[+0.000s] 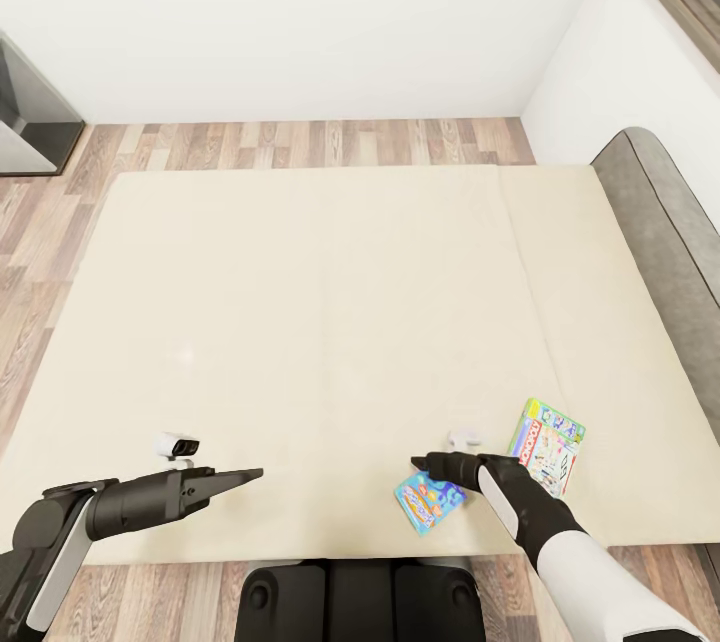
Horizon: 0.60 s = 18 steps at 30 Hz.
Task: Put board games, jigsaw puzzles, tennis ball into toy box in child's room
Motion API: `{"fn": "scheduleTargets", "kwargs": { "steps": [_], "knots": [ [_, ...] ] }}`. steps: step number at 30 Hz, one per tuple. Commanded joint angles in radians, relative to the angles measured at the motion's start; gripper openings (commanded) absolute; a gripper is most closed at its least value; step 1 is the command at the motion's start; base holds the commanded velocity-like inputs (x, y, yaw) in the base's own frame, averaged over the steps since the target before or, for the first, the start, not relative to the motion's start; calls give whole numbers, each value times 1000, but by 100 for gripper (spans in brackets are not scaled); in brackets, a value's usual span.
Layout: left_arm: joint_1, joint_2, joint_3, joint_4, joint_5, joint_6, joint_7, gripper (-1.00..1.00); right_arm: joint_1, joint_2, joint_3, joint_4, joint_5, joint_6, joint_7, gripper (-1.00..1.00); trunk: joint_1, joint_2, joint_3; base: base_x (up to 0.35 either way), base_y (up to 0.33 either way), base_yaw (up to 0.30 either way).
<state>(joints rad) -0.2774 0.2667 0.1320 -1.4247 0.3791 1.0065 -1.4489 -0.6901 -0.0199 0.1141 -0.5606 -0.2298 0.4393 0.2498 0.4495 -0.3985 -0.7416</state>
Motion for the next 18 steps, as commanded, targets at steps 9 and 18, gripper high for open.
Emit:
{"fn": "scheduleTargets", "kwargs": {
  "steps": [9, 18],
  "knots": [
    [0, 0, 1, 0, 1, 11, -2, 100, 0, -2, 4, 1, -14, 20, 4, 100, 1, -1, -1, 0, 0, 0],
    [0, 0, 1, 0, 1, 11, -2, 100, 0, -2, 0, 1, -14, 95, -1, 100, 1, -1, -1, 0, 0, 0]
  ]
}}
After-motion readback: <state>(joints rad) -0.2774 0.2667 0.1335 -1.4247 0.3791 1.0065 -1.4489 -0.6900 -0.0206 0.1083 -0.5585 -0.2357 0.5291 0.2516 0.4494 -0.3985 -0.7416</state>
